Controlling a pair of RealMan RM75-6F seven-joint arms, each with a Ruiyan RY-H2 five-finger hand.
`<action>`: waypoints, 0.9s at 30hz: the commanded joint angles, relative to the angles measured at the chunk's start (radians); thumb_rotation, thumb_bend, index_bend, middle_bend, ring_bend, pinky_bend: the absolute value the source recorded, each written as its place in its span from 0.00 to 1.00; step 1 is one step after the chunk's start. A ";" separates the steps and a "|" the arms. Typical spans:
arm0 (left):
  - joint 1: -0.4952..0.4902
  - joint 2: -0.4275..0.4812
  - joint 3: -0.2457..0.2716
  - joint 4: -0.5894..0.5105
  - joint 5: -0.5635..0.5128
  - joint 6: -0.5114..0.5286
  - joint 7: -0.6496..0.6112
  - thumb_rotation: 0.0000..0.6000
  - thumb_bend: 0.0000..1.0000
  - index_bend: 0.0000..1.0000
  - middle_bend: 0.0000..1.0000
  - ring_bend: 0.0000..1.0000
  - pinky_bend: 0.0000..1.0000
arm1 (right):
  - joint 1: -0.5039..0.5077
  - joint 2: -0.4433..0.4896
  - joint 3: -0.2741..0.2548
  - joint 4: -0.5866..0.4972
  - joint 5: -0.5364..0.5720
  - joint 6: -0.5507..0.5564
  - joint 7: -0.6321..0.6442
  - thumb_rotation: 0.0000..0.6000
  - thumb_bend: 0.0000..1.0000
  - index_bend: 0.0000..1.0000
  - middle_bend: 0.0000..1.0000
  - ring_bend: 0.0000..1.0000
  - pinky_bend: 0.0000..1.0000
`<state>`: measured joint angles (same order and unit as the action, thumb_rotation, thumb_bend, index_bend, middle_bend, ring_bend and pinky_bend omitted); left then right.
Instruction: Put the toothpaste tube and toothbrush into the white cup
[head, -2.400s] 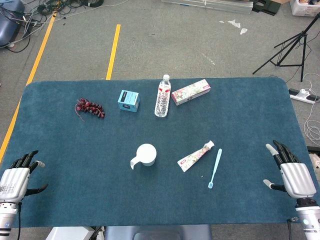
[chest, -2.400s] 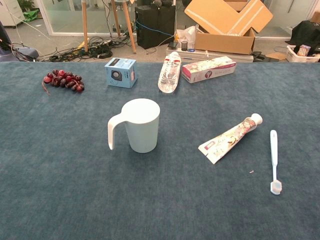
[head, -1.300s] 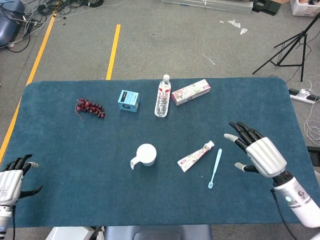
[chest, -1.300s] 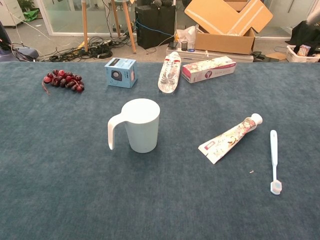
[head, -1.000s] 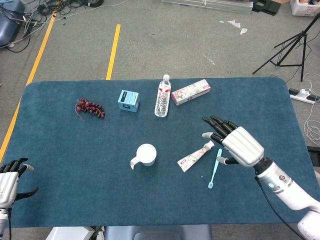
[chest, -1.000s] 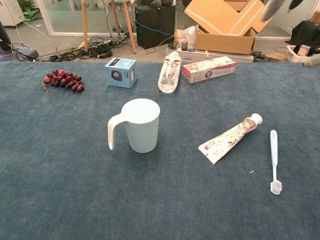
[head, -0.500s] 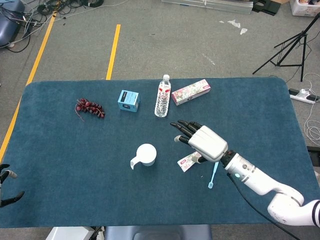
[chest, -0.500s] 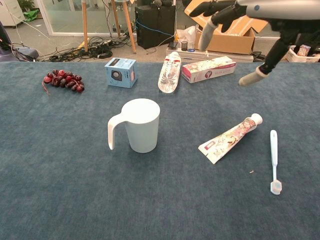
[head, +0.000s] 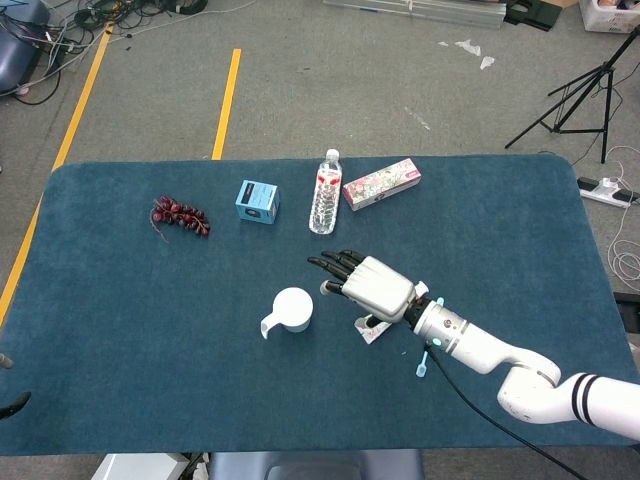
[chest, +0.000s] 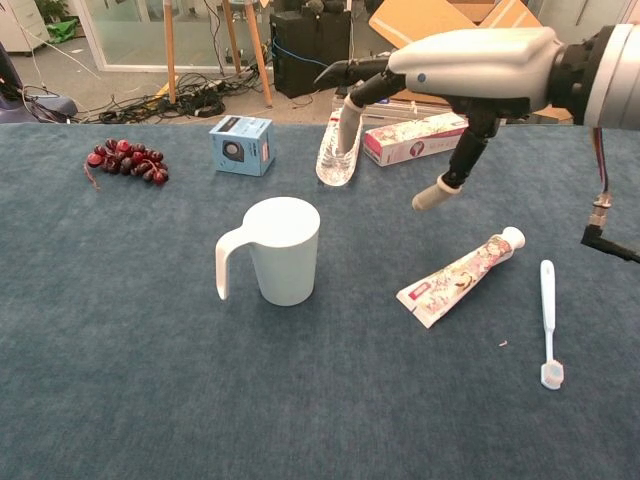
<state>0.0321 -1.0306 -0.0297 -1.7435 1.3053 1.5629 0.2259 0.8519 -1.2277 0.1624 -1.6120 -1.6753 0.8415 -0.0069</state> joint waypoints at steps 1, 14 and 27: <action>-0.005 -0.008 0.002 0.028 0.023 -0.009 -0.027 1.00 0.00 0.46 0.26 0.20 0.26 | 0.015 -0.015 -0.005 0.011 -0.003 -0.005 -0.004 1.00 0.00 0.36 0.00 0.00 0.18; -0.064 -0.011 0.036 0.169 0.113 -0.151 -0.202 1.00 0.00 0.49 0.27 0.21 0.29 | 0.087 -0.111 -0.028 0.079 0.024 -0.067 -0.094 1.00 0.01 0.38 0.00 0.00 0.18; -0.063 0.011 0.060 0.253 0.146 -0.179 -0.332 1.00 0.00 0.49 0.27 0.21 0.29 | 0.141 -0.229 -0.042 0.180 0.060 -0.105 -0.161 1.00 0.01 0.39 0.00 0.00 0.17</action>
<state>-0.0320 -1.0198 0.0288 -1.4952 1.4487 1.3826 -0.1019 0.9885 -1.4511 0.1214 -1.4366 -1.6178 0.7374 -0.1620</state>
